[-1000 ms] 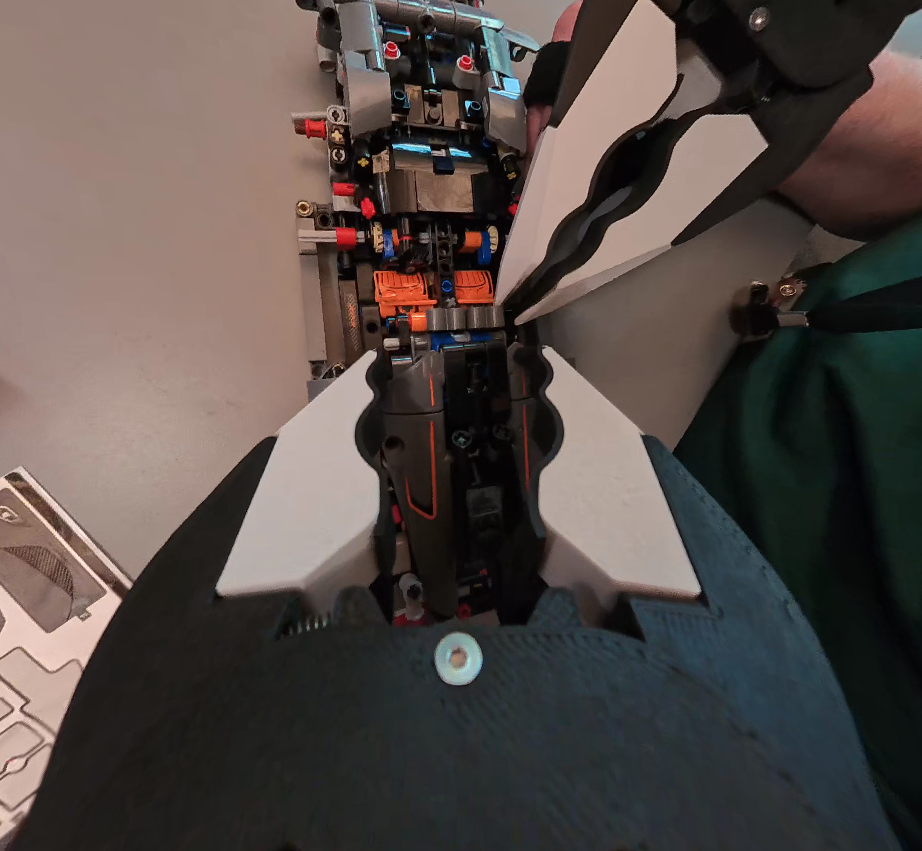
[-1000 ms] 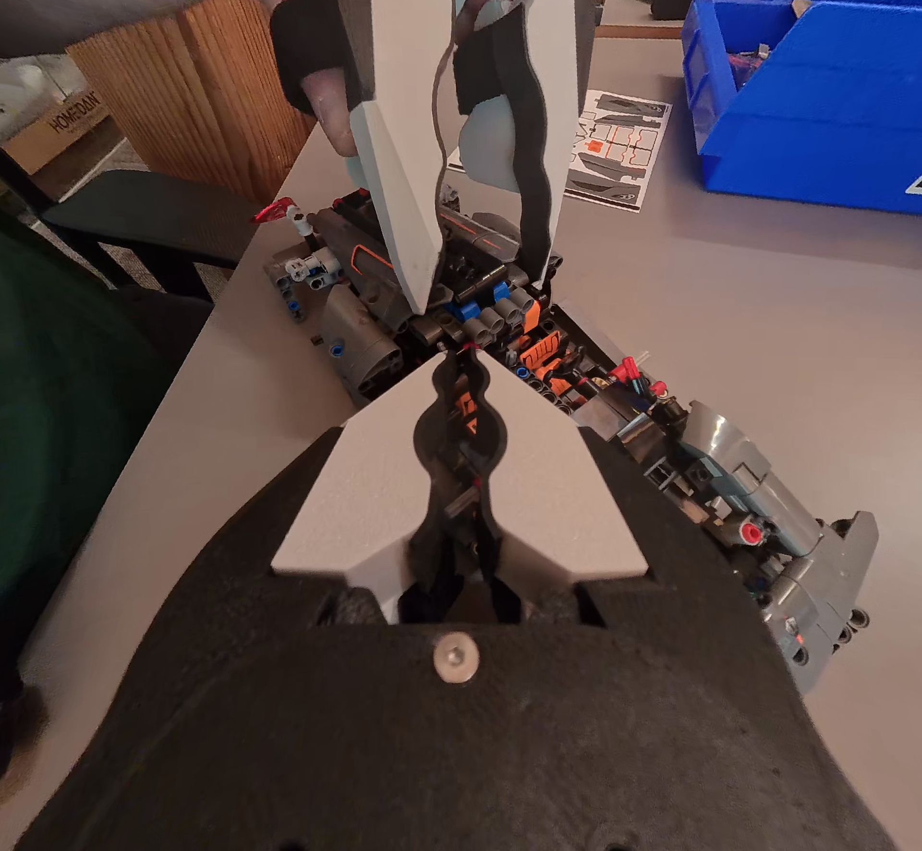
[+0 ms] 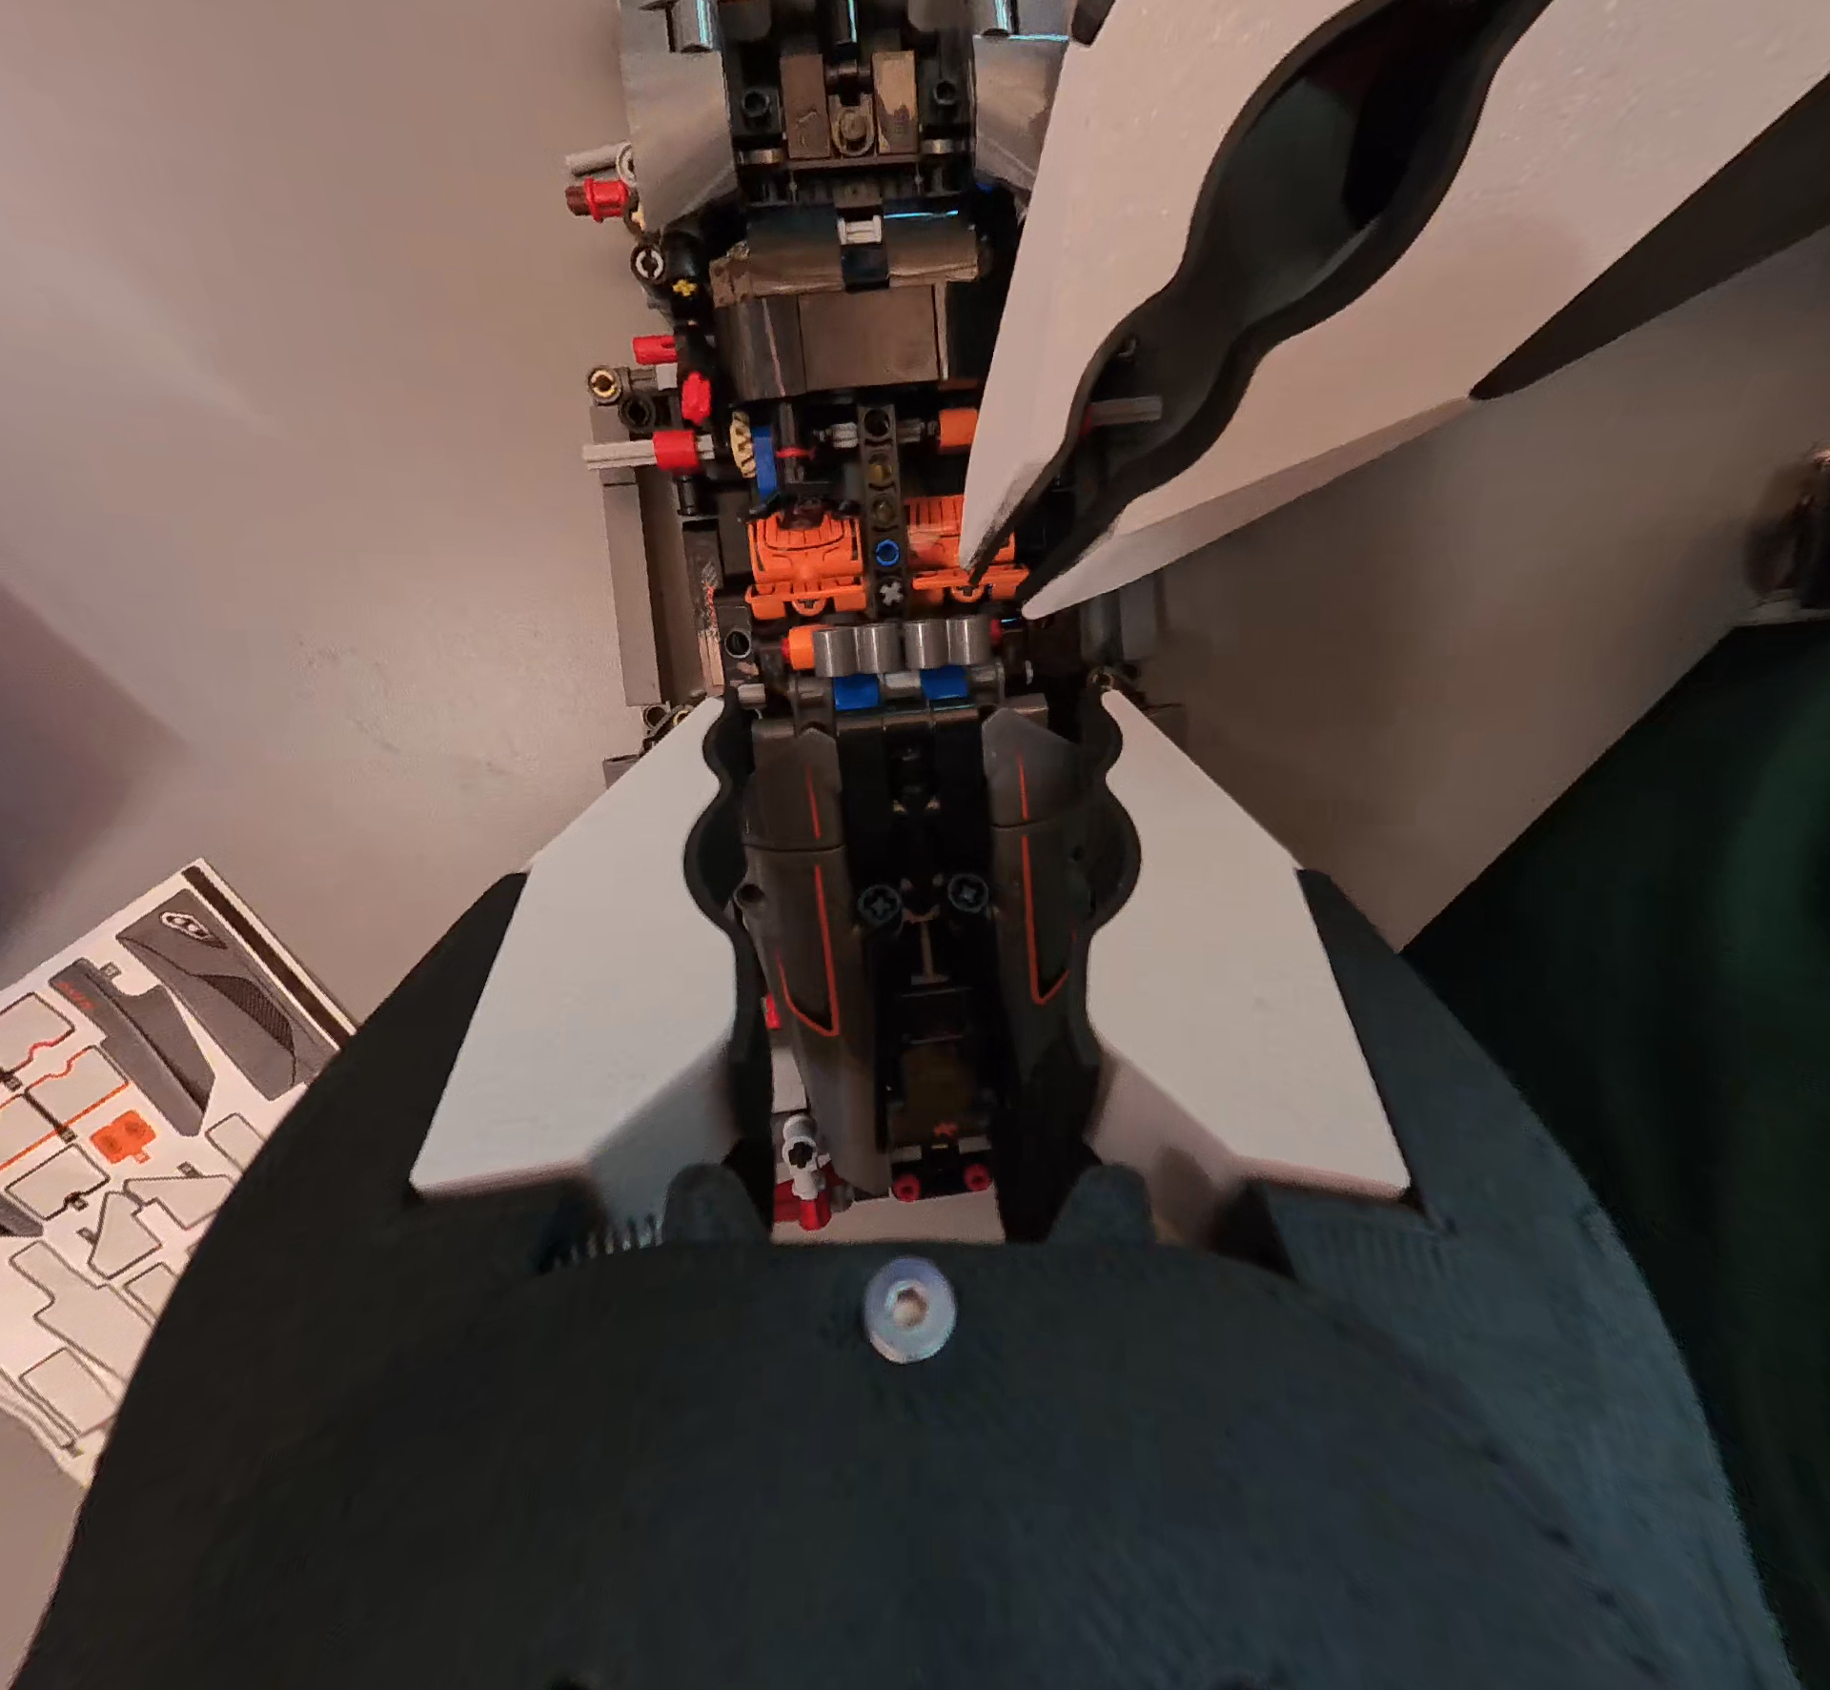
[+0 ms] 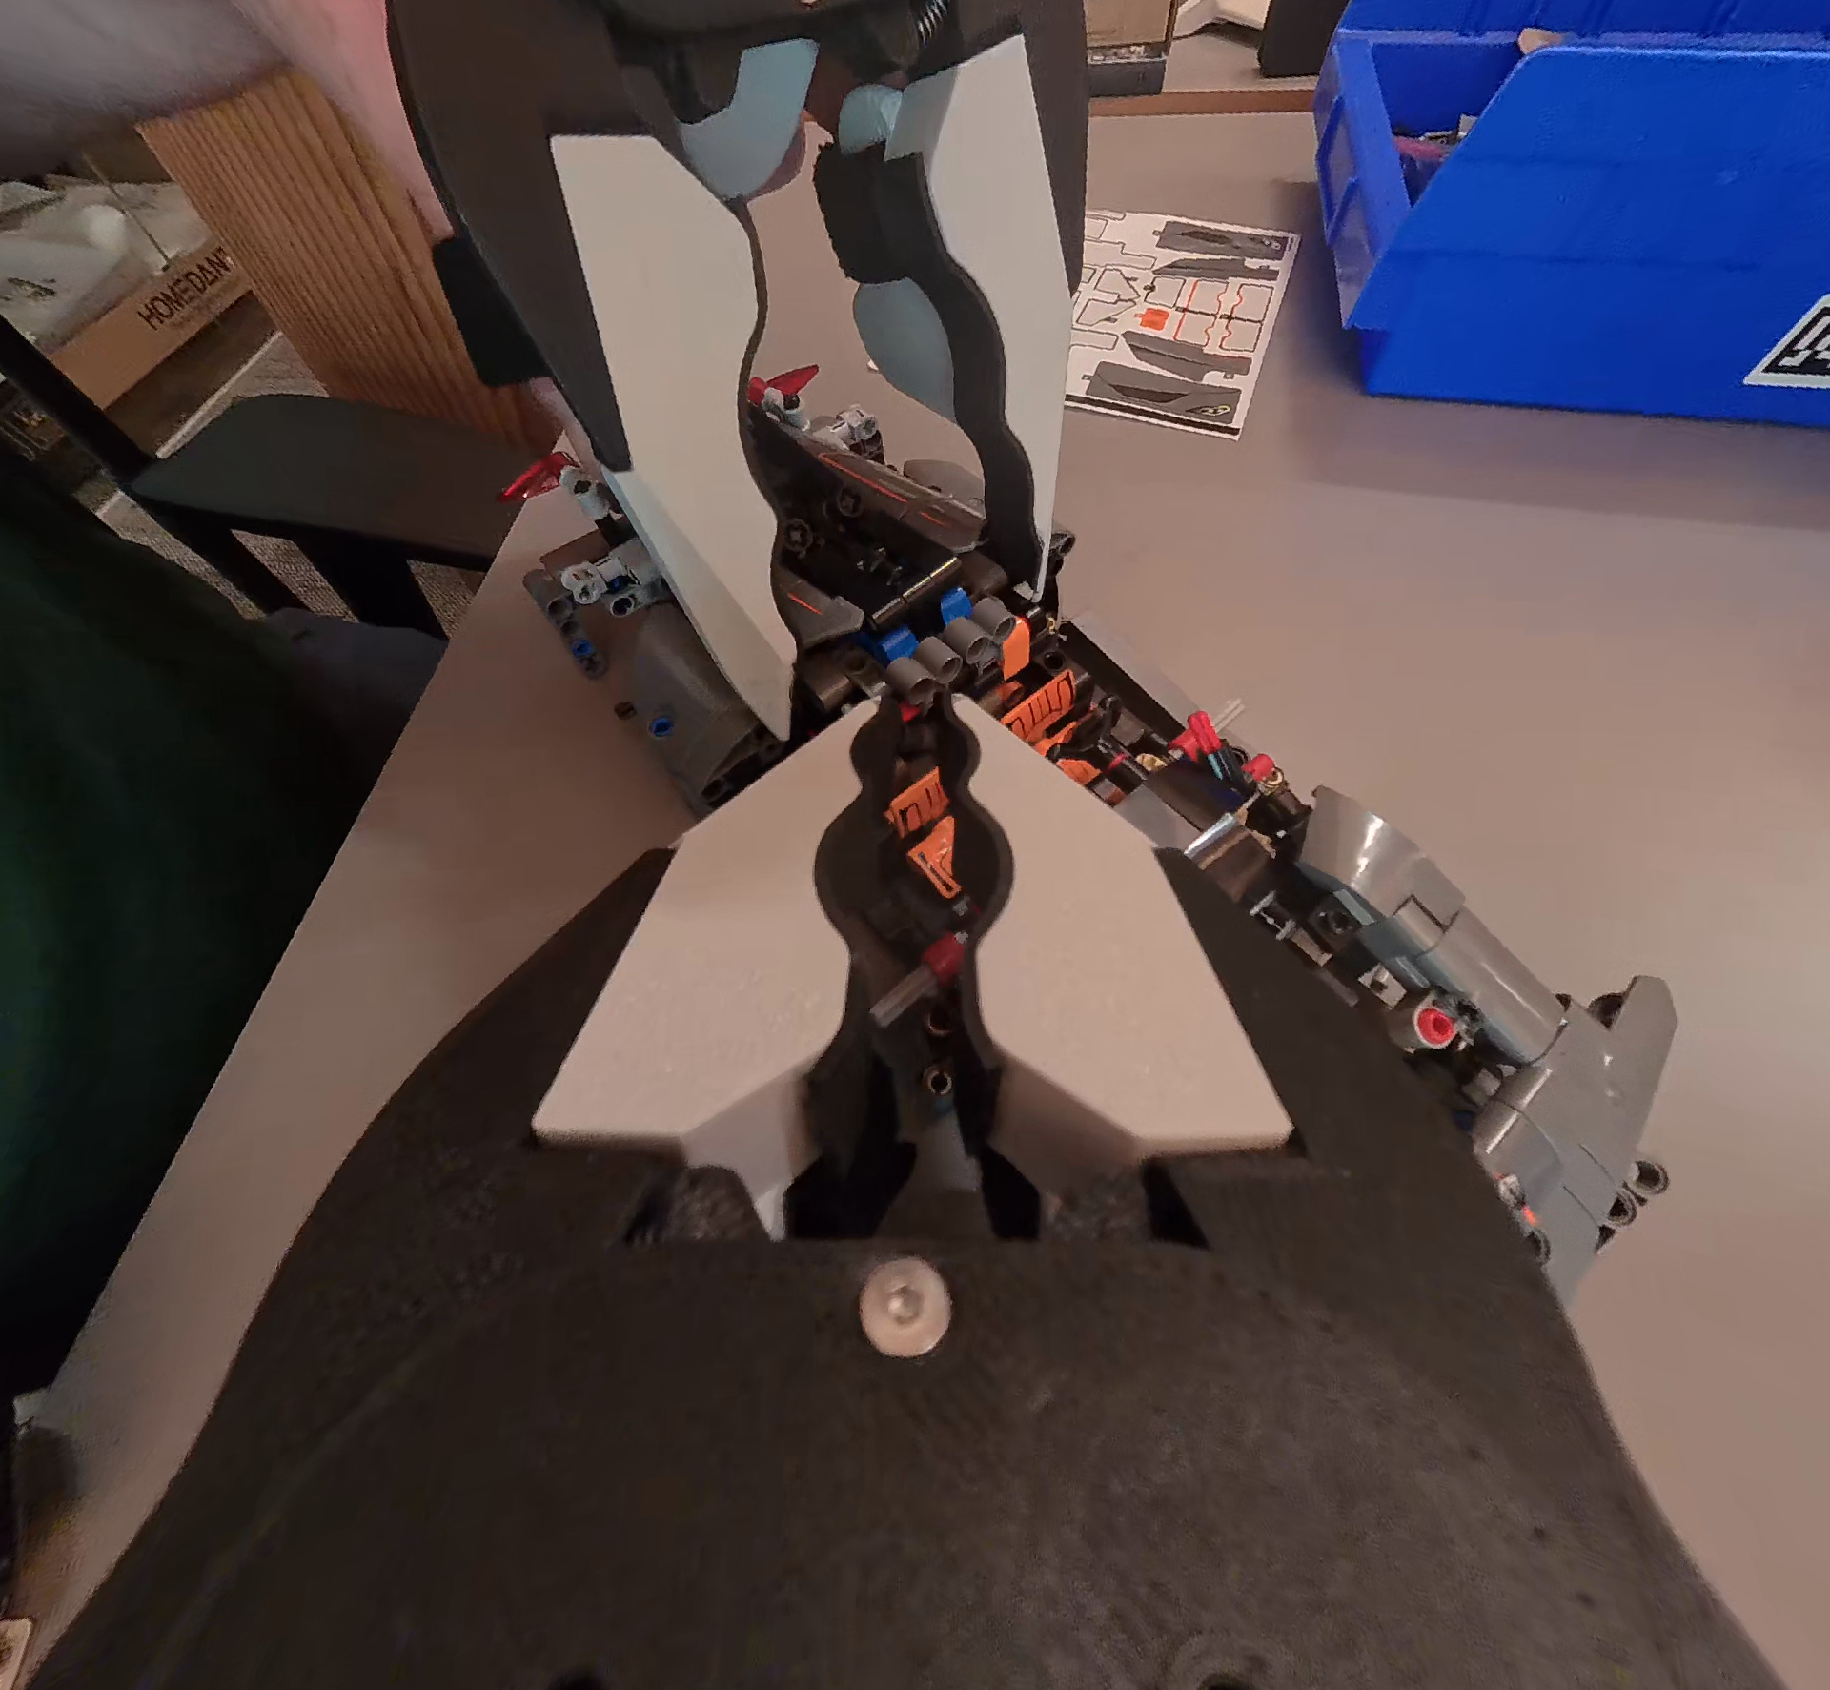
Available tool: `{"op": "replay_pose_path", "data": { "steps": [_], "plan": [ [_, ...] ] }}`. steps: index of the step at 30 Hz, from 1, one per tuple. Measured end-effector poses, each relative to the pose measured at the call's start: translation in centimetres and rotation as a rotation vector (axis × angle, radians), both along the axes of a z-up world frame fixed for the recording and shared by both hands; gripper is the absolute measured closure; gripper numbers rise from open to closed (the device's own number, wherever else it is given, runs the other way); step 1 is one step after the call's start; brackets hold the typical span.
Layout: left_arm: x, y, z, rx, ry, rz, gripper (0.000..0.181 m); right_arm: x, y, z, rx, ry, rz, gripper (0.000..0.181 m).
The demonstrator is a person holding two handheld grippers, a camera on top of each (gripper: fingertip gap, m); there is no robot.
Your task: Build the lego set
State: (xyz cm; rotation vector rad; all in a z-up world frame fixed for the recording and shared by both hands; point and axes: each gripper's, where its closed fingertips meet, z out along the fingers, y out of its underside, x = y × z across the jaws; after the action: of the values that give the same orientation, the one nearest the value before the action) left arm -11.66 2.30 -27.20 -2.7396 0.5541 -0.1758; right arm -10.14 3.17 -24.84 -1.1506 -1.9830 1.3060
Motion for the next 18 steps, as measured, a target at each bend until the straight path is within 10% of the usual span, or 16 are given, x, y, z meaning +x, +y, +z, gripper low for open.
{"op": "replay_pose_path", "data": {
  "steps": [18],
  "plan": [
    [-3.5, -3.0, 0.4, -0.011, 0.028, -0.445, 0.107, 1.0, 6.9, 4.4, -0.156, 0.154, -0.226, 0.165]
  ]
}}
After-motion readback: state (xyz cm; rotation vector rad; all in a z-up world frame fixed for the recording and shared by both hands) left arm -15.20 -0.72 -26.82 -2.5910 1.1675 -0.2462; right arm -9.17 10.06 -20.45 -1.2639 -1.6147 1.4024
